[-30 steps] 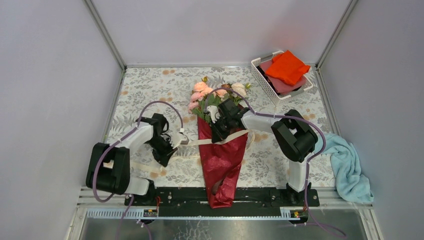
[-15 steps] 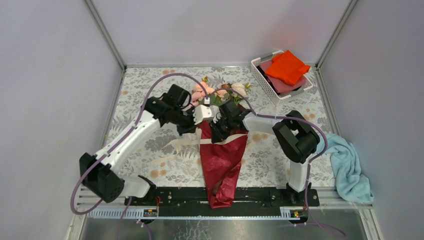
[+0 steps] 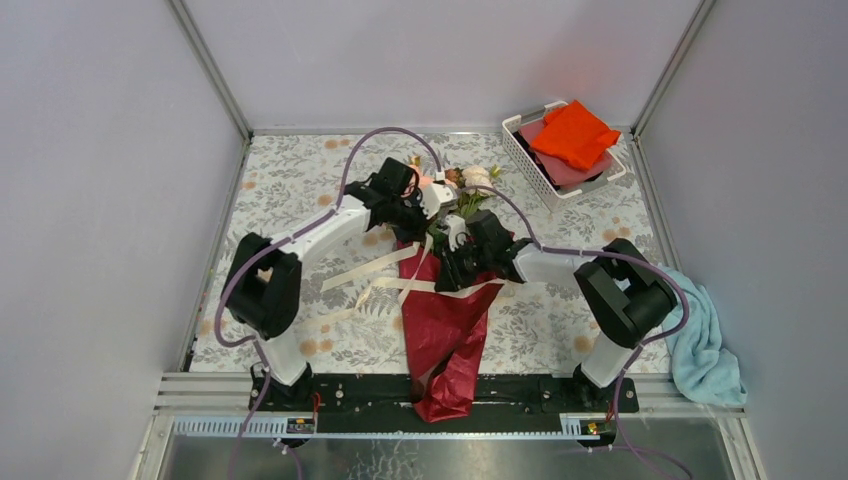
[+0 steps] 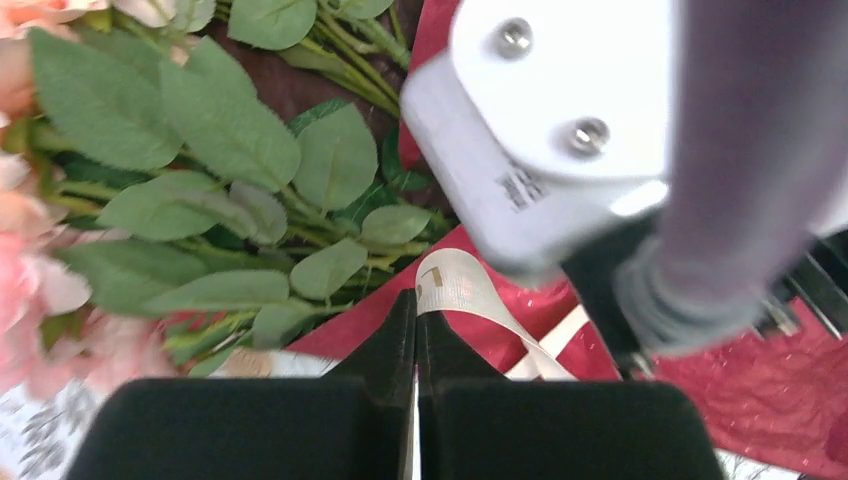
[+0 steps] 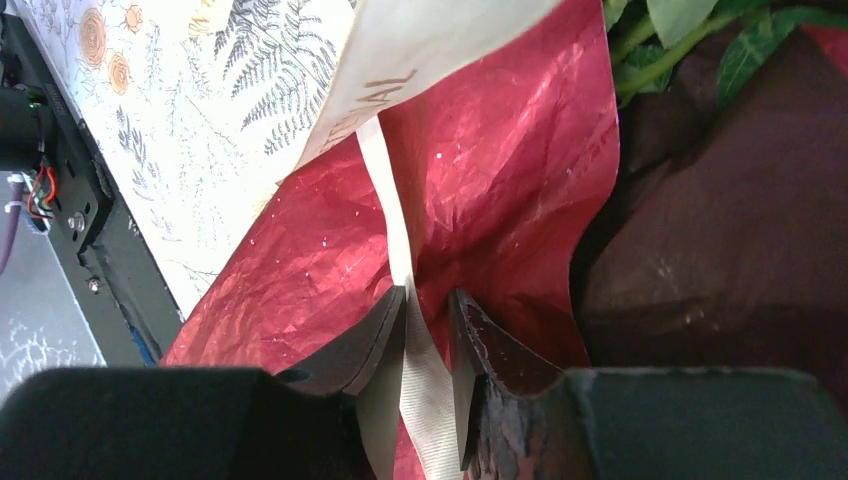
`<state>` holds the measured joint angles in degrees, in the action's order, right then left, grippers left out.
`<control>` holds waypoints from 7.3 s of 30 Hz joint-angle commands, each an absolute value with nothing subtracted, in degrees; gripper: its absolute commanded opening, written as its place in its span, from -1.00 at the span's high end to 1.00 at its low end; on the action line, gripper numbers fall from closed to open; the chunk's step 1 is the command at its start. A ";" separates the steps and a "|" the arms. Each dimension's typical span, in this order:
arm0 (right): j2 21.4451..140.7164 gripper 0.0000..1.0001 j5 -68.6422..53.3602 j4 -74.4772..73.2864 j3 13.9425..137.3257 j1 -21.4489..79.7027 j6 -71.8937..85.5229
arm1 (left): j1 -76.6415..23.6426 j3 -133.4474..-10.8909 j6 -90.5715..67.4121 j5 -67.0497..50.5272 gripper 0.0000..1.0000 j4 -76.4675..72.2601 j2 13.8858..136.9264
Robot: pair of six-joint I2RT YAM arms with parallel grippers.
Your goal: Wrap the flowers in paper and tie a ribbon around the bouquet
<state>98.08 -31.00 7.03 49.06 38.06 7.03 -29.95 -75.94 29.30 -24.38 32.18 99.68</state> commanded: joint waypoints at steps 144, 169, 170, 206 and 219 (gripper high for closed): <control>78.71 0.29 -19.69 44.82 23.96 37.55 21.02 | -37.17 -83.67 31.30 -48.79 1.00 47.11 100.04; 70.85 0.21 -17.35 27.87 23.34 35.75 15.02 | -25.02 -86.76 37.76 -48.29 1.00 47.23 112.19; 71.39 0.21 -17.63 27.45 23.98 35.69 14.42 | -24.64 -86.56 37.48 -48.62 1.00 46.66 112.02; 98.87 -0.03 -17.77 32.78 43.13 47.28 6.70 | -22.98 -81.72 31.48 -50.59 1.00 38.41 111.49; 94.47 1.00 -14.22 30.72 38.71 45.89 11.70 | -22.59 -80.84 32.65 -45.20 -0.12 39.50 108.29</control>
